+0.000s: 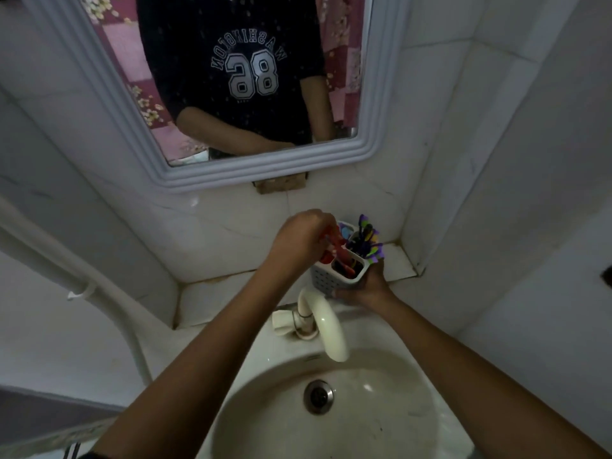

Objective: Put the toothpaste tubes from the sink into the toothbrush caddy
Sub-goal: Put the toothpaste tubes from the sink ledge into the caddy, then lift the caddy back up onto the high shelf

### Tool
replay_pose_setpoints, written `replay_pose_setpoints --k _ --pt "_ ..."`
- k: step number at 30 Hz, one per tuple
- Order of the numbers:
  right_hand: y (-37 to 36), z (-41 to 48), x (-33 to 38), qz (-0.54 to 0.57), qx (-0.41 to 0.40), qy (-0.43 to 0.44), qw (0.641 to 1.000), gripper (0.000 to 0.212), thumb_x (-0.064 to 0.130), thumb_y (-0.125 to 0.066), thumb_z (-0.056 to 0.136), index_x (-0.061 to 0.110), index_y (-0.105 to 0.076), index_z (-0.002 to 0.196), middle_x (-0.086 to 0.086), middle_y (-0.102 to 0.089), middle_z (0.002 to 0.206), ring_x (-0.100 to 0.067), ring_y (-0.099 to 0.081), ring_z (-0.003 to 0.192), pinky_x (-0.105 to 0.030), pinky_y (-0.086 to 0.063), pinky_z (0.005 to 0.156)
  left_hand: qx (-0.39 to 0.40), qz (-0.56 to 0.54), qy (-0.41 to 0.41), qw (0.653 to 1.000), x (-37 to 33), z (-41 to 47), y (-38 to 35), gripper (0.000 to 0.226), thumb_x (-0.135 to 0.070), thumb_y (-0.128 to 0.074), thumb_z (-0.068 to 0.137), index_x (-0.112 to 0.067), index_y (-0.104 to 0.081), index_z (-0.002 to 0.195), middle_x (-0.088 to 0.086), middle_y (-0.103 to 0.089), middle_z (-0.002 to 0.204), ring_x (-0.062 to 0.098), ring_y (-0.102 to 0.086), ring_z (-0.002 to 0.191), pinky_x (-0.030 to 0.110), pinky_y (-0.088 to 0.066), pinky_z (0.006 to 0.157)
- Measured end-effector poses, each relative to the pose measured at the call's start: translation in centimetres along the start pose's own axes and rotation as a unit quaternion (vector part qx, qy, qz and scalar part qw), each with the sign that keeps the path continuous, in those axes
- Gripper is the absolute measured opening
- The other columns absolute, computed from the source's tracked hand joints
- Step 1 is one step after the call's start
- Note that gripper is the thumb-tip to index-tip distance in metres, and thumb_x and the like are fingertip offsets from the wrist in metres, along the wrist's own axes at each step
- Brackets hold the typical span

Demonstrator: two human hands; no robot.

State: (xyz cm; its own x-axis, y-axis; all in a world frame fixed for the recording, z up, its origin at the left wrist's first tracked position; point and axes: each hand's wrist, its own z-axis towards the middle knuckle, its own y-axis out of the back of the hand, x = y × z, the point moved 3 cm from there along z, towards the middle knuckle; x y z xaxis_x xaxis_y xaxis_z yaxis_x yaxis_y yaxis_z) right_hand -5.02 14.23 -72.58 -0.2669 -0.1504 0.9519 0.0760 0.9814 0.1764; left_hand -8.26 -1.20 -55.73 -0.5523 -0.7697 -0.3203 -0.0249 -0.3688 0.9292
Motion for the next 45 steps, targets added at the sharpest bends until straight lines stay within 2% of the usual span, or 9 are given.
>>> replay_pose_setpoints --k 4,6,10,13,24,29,33,39,45 --pt "0.1 0.3 0.1 -0.029 0.001 -0.009 1.000 0.057 -0.011 -0.078 0.072 0.007 -0.054 0.120 -0.005 -0.067 0.114 -0.014 -0.068 0.105 -0.016 -0.058 0.076 0.047 0.017 -0.013 0.999 -1.1 0.6 -2.7 0.037 -0.014 -0.065 0.078 -0.011 -0.060 0.114 0.015 -0.069 0.104 0.036 -0.065 0.096 0.039 -0.051 0.077" --pt "-0.3 0.2 0.5 -0.024 0.006 0.005 1.000 0.018 0.009 -0.061 0.093 0.016 -0.059 0.109 0.001 -0.072 0.099 -0.008 -0.071 0.086 -0.025 -0.058 0.066 0.034 -0.013 -0.013 0.999 -0.9 0.3 -2.9 0.038 -0.017 -0.067 0.077 -0.011 -0.057 0.113 0.014 -0.071 0.102 0.036 -0.067 0.093 0.038 -0.052 0.074" --pt "0.5 0.3 -0.6 -0.010 -0.002 -0.034 0.999 0.095 0.020 -0.092 0.058 0.008 -0.044 0.138 -0.004 -0.065 0.122 -0.004 -0.066 0.101 -0.014 -0.052 0.078 0.018 -0.104 -0.014 0.994 0.0 -0.3 -2.5 0.017 -0.023 -0.074 0.077 -0.017 -0.075 0.092 0.003 -0.077 0.086 0.019 -0.071 0.079 0.031 -0.053 0.074" --pt "0.4 0.6 -0.7 -0.049 0.017 0.000 0.999 0.095 -0.012 -0.083 0.056 -0.002 -0.039 0.139 -0.005 -0.064 0.114 0.000 -0.069 0.094 -0.017 -0.056 0.071 0.027 -0.121 -0.014 0.992 0.4 -0.5 -2.6 0.015 -0.022 -0.072 0.079 -0.019 -0.078 0.092 0.001 -0.079 0.087 0.016 -0.072 0.078 0.030 -0.054 0.074" --pt "1.0 -0.3 -0.4 -0.166 -0.034 0.069 0.983 0.099 0.026 -0.088 0.045 0.002 -0.044 0.131 -0.006 -0.068 0.117 0.000 -0.068 0.098 -0.030 -0.060 0.089 0.118 -0.074 -0.008 0.990 0.6 0.3 -4.3 0.024 -0.026 -0.071 0.080 -0.019 -0.077 0.102 0.004 -0.074 0.104 0.020 -0.066 0.094 0.033 -0.050 0.082" --pt "0.7 -2.0 1.9 0.061 0.031 0.061 0.996 0.040 0.043 -0.049 0.093 0.015 -0.069 0.112 -0.015 -0.076 0.102 -0.031 -0.076 0.086 -0.048 -0.062 0.070 0.078 -0.145 0.022 0.986 1.2 -1.0 -2.6 0.030 -0.018 -0.070 0.082 -0.022 -0.071 0.113 -0.001 -0.073 0.104 0.015 -0.068 0.090 0.028 -0.054 0.082" --pt "3.2 -3.6 1.6 0.006 -0.076 0.084 0.994 0.099 0.023 -0.093 0.048 0.013 -0.047 0.135 -0.012 -0.064 0.128 -0.020 -0.066 0.114 -0.052 -0.050 0.102 0.039 -0.143 -0.005 0.989 0.1 -2.3 1.0 0.024 -0.027 -0.066 0.087 -0.024 -0.070 0.110 -0.004 -0.072 0.109 0.008 -0.067 0.093 0.029 -0.055 0.082" --pt "8.4 -9.3 11.2 -0.008 -0.189 0.189 0.964 0.091 0.047 -0.093 0.036 0.054 -0.040 0.110 0.024 -0.063 0.111 0.018 -0.059 0.095 -0.021 -0.052 0.078 -0.097 -0.107 -0.071 0.987 -5.5 -2.6 9.6 0.030 -0.038 -0.063 0.087 -0.025 -0.067 0.114 -0.008 -0.069 0.111 0.004 -0.064 0.097 0.029 -0.055 0.082" --pt "15.1 -15.4 26.8 -0.044 -0.245 0.316 0.916 0.101 0.064 -0.087 0.035 0.044 -0.041 0.123 0.027 -0.060 0.113 -0.001 -0.062 0.104 -0.034 -0.057 0.081 -0.264 -0.024 -0.184 0.946 -14.4 -1.9 23.4 0.035 -0.040 -0.061 0.088 -0.027 -0.063 0.120 -0.005 -0.065 0.120 0.010 -0.058 0.115 0.037 -0.052 0.095"
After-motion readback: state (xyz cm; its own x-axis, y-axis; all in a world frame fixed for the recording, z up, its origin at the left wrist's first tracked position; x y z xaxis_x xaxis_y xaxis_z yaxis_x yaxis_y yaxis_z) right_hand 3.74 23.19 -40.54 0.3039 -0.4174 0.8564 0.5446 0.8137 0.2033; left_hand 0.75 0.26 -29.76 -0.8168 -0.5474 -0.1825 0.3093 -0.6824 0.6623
